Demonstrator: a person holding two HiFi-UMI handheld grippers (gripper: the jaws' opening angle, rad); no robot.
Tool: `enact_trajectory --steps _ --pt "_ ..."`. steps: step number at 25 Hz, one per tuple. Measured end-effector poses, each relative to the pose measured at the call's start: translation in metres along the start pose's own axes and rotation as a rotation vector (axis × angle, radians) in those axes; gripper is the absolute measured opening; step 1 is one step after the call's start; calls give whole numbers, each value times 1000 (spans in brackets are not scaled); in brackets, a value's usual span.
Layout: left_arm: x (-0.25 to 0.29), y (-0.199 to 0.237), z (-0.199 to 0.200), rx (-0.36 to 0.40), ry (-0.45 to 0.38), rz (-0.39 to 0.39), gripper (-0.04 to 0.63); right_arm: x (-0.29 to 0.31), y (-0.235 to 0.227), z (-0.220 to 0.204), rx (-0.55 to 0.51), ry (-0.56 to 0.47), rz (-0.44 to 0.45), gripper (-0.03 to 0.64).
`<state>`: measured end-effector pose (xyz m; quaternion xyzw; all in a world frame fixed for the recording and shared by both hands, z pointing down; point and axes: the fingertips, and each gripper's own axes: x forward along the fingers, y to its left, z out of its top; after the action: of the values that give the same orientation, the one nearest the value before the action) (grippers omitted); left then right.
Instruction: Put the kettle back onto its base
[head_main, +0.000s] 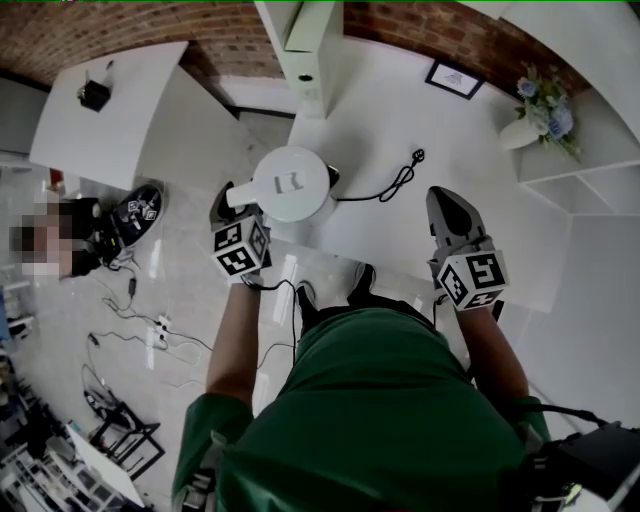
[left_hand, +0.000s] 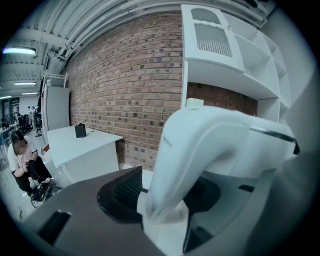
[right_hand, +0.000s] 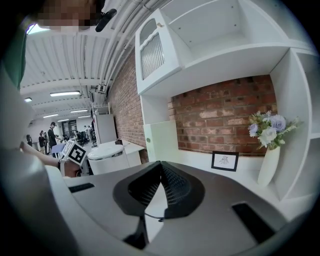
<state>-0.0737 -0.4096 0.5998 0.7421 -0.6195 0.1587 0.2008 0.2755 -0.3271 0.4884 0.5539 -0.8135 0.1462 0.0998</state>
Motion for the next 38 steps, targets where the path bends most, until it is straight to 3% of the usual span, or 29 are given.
enact_trajectory --steps 6,14,17,22,25,31,34,38 --pt "-22 3 -15 50 39 40 230 0 24 5 5 -27 25 21" --pt "-35 6 -12 197 45 58 230 -8 59 8 -2 -47 40 21" --pt "-36 8 -13 210 75 59 230 -17 67 9 0 -52 26 21" --pt "-36 17 -46 208 215 52 281 -36 72 8 8 -62 -17 21" --pt "-45 21 -59 191 239 38 281 -49 74 7 16 -71 -47 21" --pt "-90 12 -56 130 196 -42 281 -66 74 16 32 -98 -94 21" --pt "-112 9 -46 80 141 -108 279 -63 73 25 45 -122 -100 21" --pt "-140 22 -11 46 43 -118 257 -54 77 39 36 -153 -95 21"
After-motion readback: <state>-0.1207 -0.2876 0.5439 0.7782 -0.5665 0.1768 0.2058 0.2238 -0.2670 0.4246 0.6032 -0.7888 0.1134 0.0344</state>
